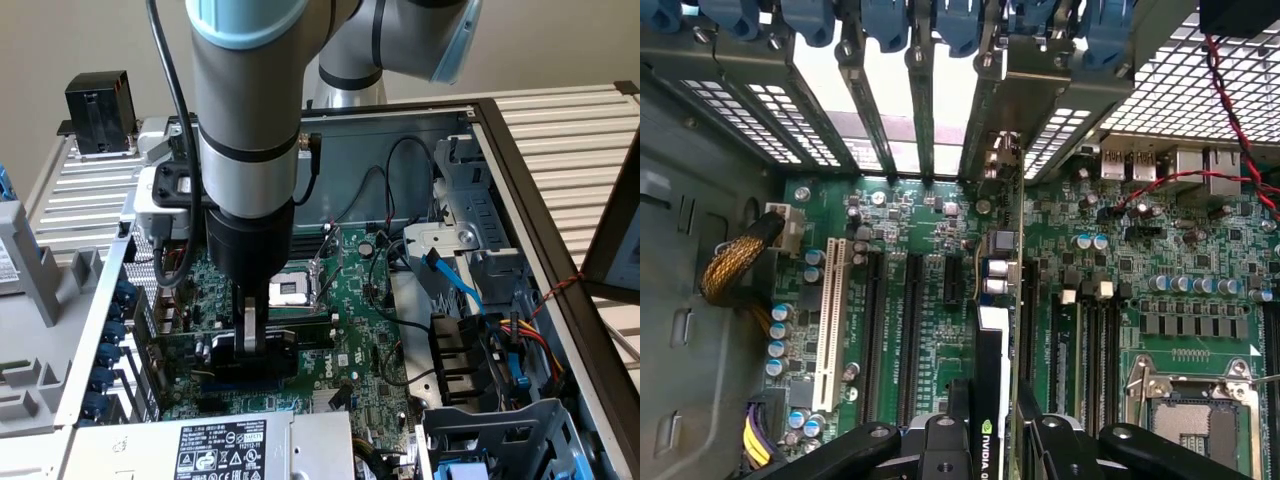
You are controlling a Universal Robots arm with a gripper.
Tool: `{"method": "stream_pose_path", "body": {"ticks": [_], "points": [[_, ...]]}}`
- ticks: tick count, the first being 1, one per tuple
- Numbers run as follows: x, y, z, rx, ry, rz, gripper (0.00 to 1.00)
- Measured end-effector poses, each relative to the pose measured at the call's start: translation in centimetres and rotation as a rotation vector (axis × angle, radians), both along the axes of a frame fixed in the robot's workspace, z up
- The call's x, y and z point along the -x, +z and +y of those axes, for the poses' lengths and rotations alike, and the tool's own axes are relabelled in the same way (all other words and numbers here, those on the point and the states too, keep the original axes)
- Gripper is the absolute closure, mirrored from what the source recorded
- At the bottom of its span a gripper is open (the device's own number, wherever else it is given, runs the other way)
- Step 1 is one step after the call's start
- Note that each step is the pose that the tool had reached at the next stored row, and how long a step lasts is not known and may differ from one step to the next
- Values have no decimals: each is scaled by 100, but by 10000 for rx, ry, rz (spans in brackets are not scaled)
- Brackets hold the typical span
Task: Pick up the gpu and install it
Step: 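Insert the gpu into the slot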
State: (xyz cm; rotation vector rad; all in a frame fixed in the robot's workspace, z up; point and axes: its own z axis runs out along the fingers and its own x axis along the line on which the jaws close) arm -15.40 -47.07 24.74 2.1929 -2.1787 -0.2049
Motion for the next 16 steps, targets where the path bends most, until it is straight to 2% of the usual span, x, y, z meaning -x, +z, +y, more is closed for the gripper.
{"method": "stream_pose_path", "body": {"ticks": [16], "points": [[-4,0,-6,0,16,-1,73]]}}
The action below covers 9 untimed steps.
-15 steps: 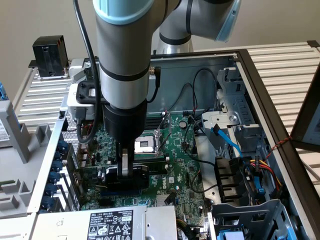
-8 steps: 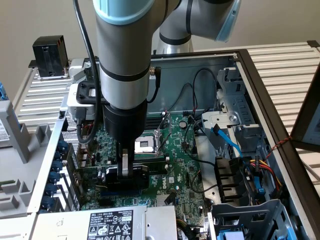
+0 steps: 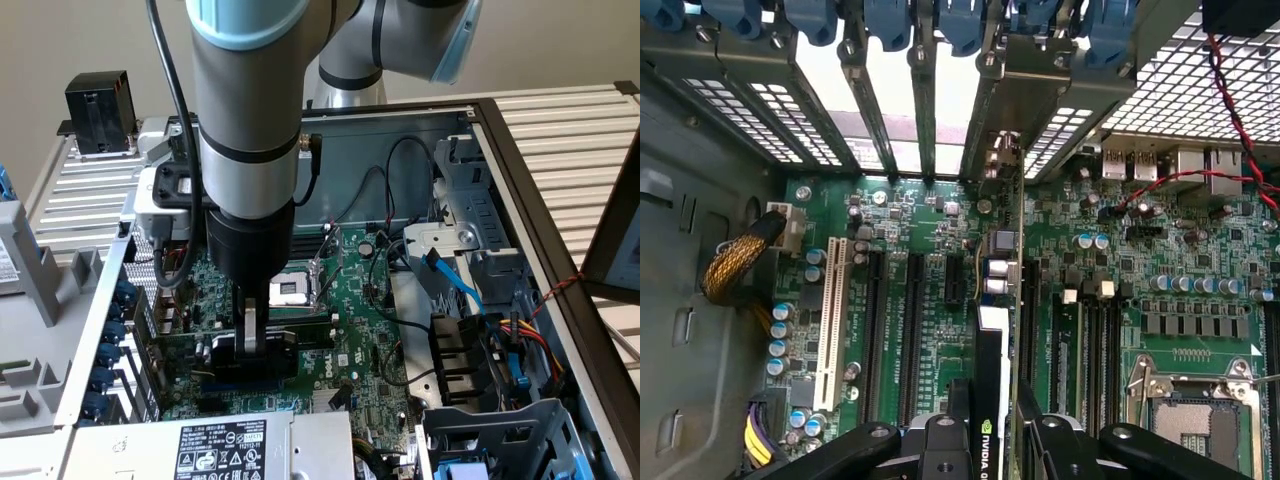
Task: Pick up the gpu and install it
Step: 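Insert the gpu into the slot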
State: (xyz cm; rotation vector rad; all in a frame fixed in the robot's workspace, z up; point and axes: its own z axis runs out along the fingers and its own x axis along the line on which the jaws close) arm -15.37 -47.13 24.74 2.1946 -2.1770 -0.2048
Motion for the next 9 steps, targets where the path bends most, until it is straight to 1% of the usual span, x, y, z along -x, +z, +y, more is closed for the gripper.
{"method": "stream_pose_path", "body": {"ticks": [9], "points": [[0,0,-2,1,24,0,73]]}}
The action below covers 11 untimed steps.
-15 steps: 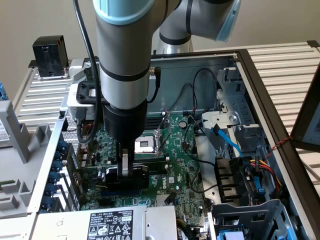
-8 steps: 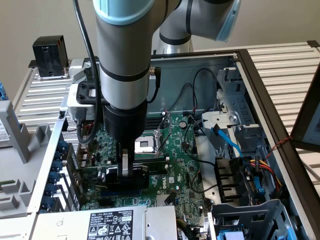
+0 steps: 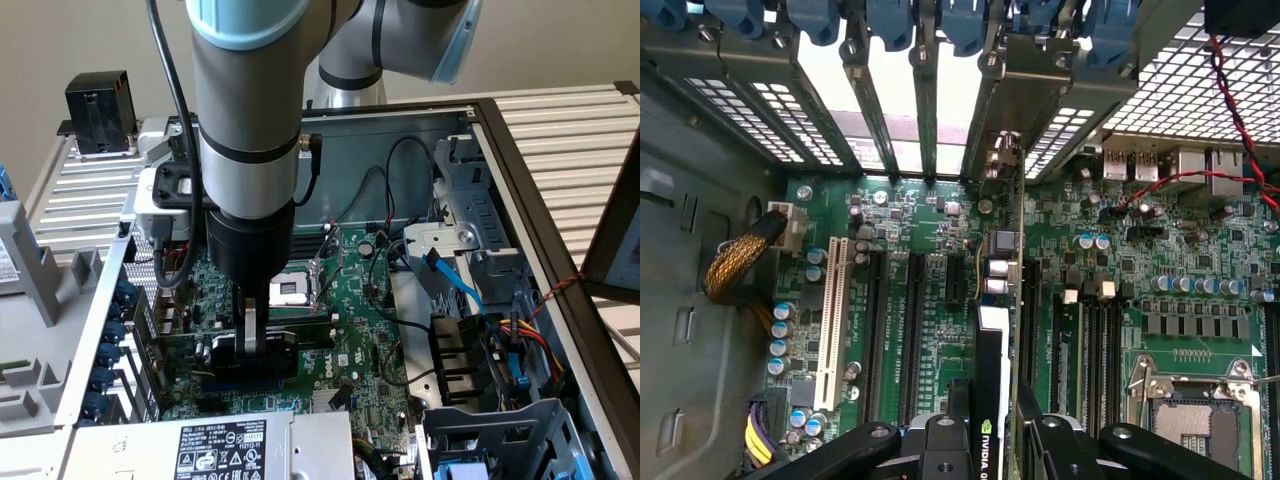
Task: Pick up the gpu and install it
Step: 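Insert the gpu into the slot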
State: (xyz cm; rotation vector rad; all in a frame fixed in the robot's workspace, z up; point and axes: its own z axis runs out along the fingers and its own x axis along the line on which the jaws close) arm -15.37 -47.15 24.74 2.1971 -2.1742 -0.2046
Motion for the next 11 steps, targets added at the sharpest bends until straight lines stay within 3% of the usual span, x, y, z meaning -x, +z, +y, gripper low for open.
{"method": "stream_pose_path", "body": {"ticks": [11], "points": [[0,-4,0,1,16,0,73]]}}
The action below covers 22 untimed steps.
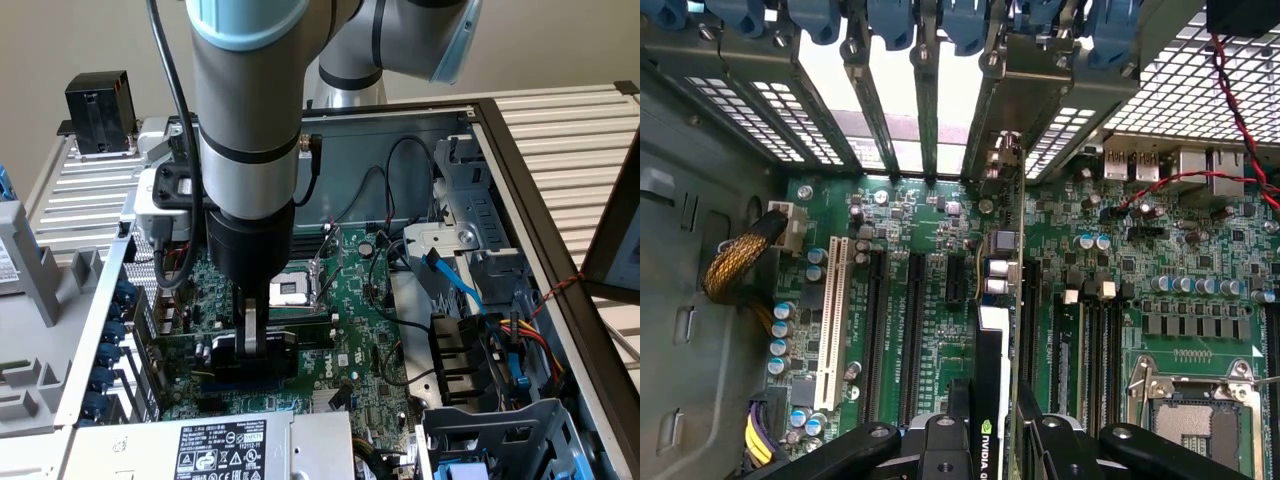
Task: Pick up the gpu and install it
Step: 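Insert the gpu into the slot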
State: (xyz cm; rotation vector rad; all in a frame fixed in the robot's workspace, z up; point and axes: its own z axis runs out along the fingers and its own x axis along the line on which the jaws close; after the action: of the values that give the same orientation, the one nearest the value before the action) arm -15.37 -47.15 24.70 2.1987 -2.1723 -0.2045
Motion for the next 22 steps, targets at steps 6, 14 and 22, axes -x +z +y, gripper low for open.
{"method": "stream_pose_path", "body": {"ticks": [6,14,22], "points": [[1,-1,0,-1,16,-1,73],[5,-6,0,-1,29,0,73],[7,-9,0,0,33,0,73]]}}
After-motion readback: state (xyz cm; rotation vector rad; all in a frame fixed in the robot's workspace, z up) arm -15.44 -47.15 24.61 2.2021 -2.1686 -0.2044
